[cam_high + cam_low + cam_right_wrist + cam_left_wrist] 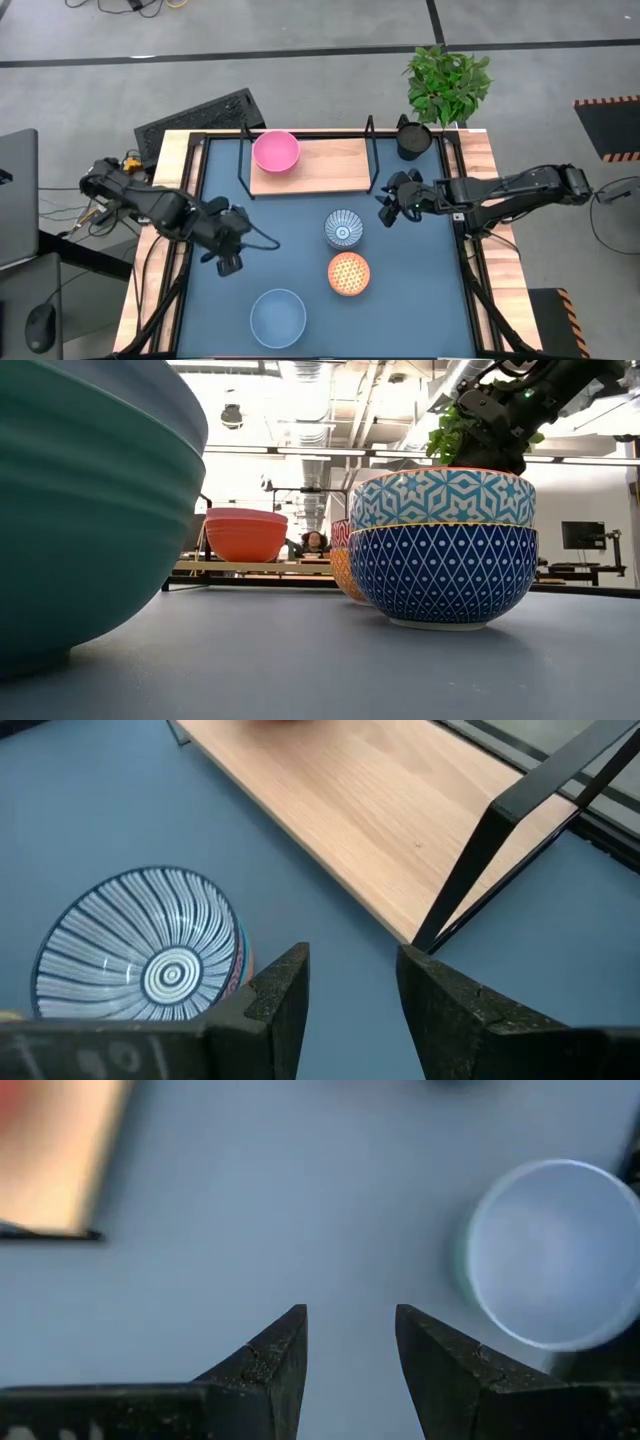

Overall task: Place and stack bowls onto a shelf
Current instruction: Stack the blue bowl on top of the pink bowl on the shelf

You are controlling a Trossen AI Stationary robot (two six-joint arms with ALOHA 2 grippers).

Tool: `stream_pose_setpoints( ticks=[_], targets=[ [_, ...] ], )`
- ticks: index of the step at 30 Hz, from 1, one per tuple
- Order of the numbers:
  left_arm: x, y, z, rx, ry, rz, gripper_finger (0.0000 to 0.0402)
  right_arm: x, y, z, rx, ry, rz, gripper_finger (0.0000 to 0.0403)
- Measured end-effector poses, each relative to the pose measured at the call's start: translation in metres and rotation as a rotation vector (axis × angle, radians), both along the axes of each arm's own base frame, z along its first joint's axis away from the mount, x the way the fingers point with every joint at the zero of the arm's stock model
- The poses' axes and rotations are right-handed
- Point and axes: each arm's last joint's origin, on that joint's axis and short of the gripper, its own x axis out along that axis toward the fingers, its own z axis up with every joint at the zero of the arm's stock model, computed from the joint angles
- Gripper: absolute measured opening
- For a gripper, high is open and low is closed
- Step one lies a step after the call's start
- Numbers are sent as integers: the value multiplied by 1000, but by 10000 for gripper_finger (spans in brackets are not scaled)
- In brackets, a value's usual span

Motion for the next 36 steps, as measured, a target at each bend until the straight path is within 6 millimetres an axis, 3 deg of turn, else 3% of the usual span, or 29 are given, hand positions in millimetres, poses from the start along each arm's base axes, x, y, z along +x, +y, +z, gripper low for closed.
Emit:
stream_pose_setpoints(
  ticks=[4,9,13,21,24,30,36],
  targets=[
    [-5,-8,1,131,-53,-21,137,0,0,0,0,-5,-1,177],
    [-17,-7,-1,254,5,-65,137,2,0,2,25,-41,-22,177],
    [-23,-4,-1,282,37,-32,137,4,0,5,66,-107,-56,177],
    [-21,-18,-4,263,-24,31,137,6,8,6,128,-163,-66,177],
    [-11,-26,-17,239,-101,50,137,6,14,6,134,-162,-43,177],
    [13,-43,-60,21,-214,22,137,13,27,0,147,-148,1,177],
    [21,-53,-82,-77,-200,1,137,26,38,-22,181,-78,-10,177]
  ],
)
